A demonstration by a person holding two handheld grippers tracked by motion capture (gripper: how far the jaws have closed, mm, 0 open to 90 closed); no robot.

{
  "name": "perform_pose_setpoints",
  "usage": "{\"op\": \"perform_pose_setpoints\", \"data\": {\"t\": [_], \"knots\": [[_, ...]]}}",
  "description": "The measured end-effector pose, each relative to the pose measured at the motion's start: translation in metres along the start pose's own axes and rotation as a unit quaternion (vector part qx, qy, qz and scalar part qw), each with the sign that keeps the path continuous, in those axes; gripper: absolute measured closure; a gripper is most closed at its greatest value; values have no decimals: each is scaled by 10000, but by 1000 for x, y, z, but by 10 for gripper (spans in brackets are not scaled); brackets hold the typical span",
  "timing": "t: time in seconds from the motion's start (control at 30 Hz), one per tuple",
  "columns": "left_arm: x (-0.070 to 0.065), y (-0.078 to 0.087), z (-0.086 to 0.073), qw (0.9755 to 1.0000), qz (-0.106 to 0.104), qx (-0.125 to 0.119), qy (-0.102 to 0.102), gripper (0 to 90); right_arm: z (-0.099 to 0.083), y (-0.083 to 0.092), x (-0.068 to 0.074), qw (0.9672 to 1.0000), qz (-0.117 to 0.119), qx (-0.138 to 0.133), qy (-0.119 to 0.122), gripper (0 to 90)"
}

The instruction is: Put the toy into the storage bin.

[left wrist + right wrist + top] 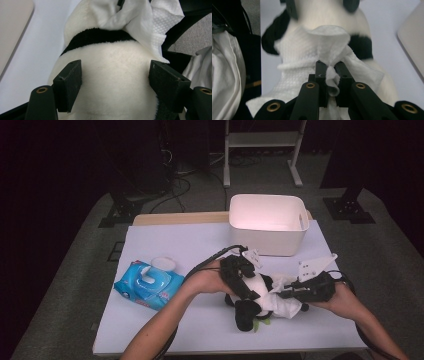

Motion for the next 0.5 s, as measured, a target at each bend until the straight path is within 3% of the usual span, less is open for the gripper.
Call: {"op": "perform_pose_setpoints", "data": {"t": [0.13, 0.23, 0.27, 0.4, 0.5], "knots": [[-10, -1, -1, 9994, 144, 220, -206, 265, 16, -16, 2, 9994, 144, 160, 282, 820], [-15, 5, -5, 9995, 194, 119, -230, 262, 17, -15, 0, 9992, 193, 207, 271, 820], [-16, 7, -6, 9995, 200, 97, -238, 262, 14, -7, -3, 9994, 16, 258, 240, 820], [-18, 13, -9, 9992, 300, 113, -233, 250, -2, 12, -15, 9993, -239, 274, -23, 819], [-17, 13, -10, 9986, 440, 180, -216, 250, -17, 14, -21, 9989, -201, 356, -249, 820]]}}
Point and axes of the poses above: each handheld gripper's, and its own axes: y roughly backward along the jaws, z roughly out of its top, x roughly to its left, the point moved 1 cm from there along -y, roughly forward along the jaws, and after that the axes turned 3 degrees about -x, right-handed, at the moved point
